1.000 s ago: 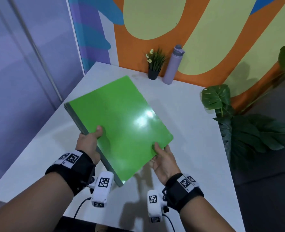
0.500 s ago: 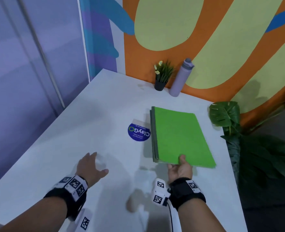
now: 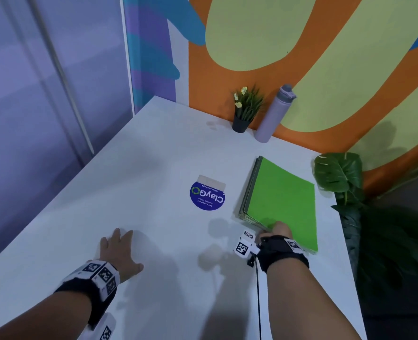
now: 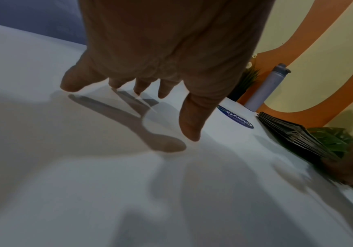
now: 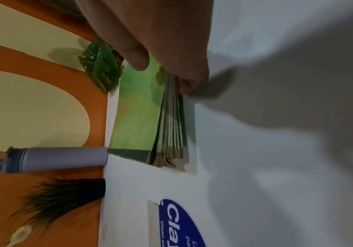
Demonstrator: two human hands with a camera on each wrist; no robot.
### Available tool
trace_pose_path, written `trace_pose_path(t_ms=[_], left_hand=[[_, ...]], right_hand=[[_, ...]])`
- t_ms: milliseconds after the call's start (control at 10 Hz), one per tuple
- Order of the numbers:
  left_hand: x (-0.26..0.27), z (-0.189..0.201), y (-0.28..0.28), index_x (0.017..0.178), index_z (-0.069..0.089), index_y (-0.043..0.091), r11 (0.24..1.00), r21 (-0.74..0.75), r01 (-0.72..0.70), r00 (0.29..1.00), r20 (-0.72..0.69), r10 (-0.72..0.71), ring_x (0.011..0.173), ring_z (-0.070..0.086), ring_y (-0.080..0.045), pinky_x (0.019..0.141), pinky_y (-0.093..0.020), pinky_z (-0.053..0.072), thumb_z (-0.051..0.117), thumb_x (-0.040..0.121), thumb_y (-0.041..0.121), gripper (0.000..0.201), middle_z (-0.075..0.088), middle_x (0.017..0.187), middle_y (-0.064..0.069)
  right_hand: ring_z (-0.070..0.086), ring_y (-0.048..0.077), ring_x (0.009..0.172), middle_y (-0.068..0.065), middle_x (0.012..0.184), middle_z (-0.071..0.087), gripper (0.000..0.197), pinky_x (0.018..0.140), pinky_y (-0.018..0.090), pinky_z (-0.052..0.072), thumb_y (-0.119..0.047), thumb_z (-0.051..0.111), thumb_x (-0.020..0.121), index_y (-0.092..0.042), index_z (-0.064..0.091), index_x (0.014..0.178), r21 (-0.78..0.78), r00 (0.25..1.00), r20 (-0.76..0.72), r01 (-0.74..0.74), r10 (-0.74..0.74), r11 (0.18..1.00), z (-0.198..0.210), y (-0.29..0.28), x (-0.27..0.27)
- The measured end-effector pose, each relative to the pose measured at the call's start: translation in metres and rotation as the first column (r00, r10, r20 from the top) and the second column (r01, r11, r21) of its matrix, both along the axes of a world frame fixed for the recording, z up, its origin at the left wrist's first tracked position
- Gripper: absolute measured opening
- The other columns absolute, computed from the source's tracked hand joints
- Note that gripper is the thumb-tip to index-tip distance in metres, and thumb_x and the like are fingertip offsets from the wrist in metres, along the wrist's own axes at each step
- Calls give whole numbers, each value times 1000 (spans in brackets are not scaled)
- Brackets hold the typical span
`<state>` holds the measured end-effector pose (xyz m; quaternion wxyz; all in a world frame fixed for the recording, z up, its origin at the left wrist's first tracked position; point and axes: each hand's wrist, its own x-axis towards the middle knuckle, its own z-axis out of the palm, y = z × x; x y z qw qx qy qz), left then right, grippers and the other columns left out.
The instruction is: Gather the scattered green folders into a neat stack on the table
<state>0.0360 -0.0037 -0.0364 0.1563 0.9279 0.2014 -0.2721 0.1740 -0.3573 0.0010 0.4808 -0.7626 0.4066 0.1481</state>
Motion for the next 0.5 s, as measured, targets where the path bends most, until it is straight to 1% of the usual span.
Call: trace_pose_path(t_ms=[100, 200, 300, 400, 500], left_hand=[[-2, 0, -1, 154, -1, 19, 1000, 13, 22, 1000, -19, -22, 148, -2, -44, 120, -44, 15, 62, 79, 53, 103, -8, 163, -11], [-4, 0, -1, 154, -2, 20, 1000, -1, 17, 999, -31, -17, 148, -5, -43, 120, -45, 16, 62, 79, 52, 103, -12, 163, -10], [-4, 0, -1, 154, -2, 21, 1000, -9, 14, 999, -41, -14, 148, -7, -43, 119, -48, 19, 61, 79, 53, 103, -14, 163, -10], [-5, -2, -2, 154, -2, 23, 1000, -9, 4, 999, -34, -4, 148, -7, -43, 118, -52, 21, 62, 77, 54, 104, -15, 162, -9], [-3, 3, -4, 154, -2, 22, 1000, 21, 6, 999, -45, -5, 147, -6, -44, 120, -47, 16, 61, 78, 55, 103, -14, 163, -11]], right_hand=[[58, 31, 83, 15, 82, 60, 24, 79, 37, 52, -22, 58, 91, 1, 54, 85, -306, 957, -72, -288, 280, 907, 5, -4, -2], [62, 32, 104, 16, 96, 59, 41, 81, 33, 48, -29, 44, 98, 6, 58, 113, -366, 926, -94, -375, 367, 852, 8, -5, 5], [55, 29, 120, 15, 128, 57, 44, 96, 33, 46, -25, 38, 101, 6, 46, 130, -398, 922, -127, -384, 365, 833, 18, -7, 12], [57, 32, 115, 18, 124, 60, 36, 93, 37, 46, -23, 41, 100, 3, 50, 122, -503, 903, -112, -411, 414, 761, 29, -8, 15], [57, 29, 110, 17, 118, 61, 29, 87, 34, 47, -19, 47, 96, 0, 51, 118, -587, 842, -107, -482, 528, 650, 36, -6, 16]])
